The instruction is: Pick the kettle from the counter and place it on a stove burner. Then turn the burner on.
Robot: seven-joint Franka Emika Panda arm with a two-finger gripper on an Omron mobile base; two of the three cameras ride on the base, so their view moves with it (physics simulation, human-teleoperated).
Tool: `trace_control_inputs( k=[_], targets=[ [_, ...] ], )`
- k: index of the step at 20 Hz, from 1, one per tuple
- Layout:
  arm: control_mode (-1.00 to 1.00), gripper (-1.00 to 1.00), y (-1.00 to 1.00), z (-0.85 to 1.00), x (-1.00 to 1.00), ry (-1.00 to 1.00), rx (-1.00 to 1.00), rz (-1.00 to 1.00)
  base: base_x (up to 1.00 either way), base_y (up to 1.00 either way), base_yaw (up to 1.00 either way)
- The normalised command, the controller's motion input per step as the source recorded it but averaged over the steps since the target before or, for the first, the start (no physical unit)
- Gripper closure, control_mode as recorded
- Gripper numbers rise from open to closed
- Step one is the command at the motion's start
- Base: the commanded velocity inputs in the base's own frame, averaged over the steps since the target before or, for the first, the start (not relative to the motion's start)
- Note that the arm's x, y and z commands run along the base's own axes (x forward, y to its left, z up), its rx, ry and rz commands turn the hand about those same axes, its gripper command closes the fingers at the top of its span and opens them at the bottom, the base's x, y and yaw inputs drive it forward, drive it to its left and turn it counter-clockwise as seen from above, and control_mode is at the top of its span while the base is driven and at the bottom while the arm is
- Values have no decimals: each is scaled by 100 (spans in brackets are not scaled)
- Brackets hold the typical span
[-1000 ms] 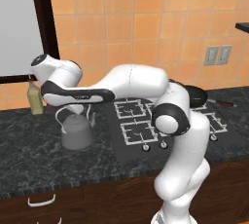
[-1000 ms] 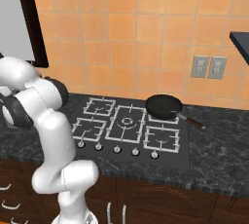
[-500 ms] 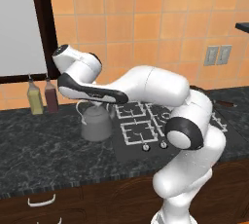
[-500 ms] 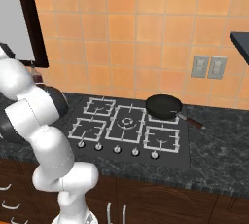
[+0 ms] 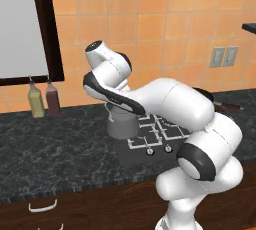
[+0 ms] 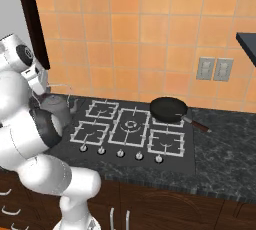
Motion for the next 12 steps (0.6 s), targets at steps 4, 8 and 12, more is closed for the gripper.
trace_control_inputs(
  k=[4,8,12],
  targets=[
    [-100,100,-92,13,0,0,3,-3,0,0,0],
    [-100,100,-94,2,3,0,3,0,0,0,0],
    [-100,100,-91,0,20,0,4,0,0,0,0]
  ],
)
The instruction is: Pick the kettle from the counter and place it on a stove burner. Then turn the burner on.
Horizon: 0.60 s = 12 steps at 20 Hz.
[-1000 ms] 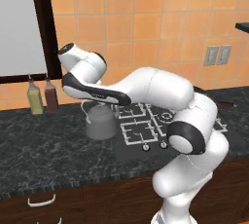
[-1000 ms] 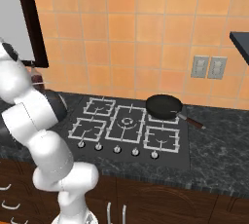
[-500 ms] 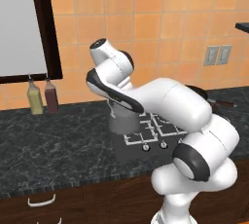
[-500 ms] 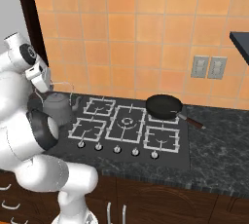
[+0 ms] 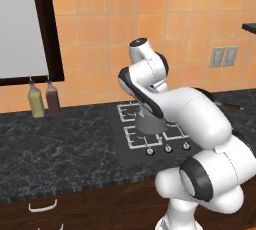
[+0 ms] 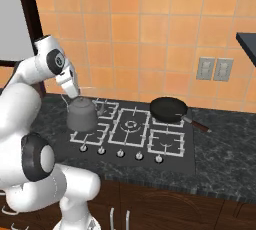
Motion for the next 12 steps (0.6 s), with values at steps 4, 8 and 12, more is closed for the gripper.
trace_control_inputs(
  k=[4,8,12],
  targets=[
    [-100,100,-84,0,40,0,4,0,0,0,0],
    [-100,100,-78,0,46,0,3,0,0,0,0],
    [-100,100,-76,0,43,0,3,0,0,0,0]
  ],
)
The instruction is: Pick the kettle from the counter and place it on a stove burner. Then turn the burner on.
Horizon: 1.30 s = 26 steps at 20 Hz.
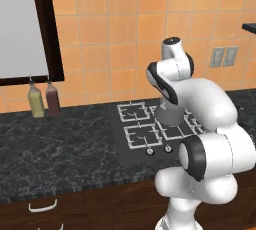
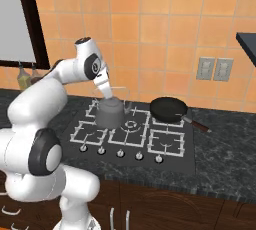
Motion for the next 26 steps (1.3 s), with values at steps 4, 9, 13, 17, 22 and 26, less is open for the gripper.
trace_control_inputs(
  k=[4,9,13,17,22,26],
  targets=[
    [-100,100,-70,0,41,0,2,0,0,0,0],
    [-100,100,-42,-4,38,0,1,0,0,0,0],
    [-100,100,-13,-18,25,0,0,0,0,0,0],
    [-100,100,-1,-27,18,0,0,0,0,0,0],
    [-100,100,0,-28,16,0,-4,0,0,0,0],
    [-100,100,0,-22,17,0,-7,0,0,0,0]
  ],
)
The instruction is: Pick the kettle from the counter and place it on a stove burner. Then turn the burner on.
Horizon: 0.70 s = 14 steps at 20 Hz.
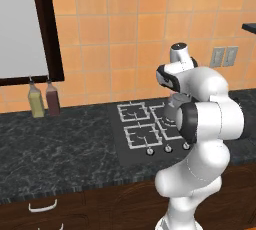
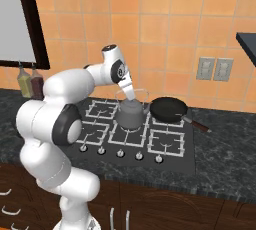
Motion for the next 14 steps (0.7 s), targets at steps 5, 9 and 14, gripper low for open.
trace_control_inputs(
  k=[5,9,14],
  targets=[
    [-100,100,0,-10,23,-2,-1,0,0,0,0],
    [-100,100,0,-11,25,-3,0,0,0,0,0],
    [-100,100,0,-16,26,-2,0,0,0,0,0]
  ],
)
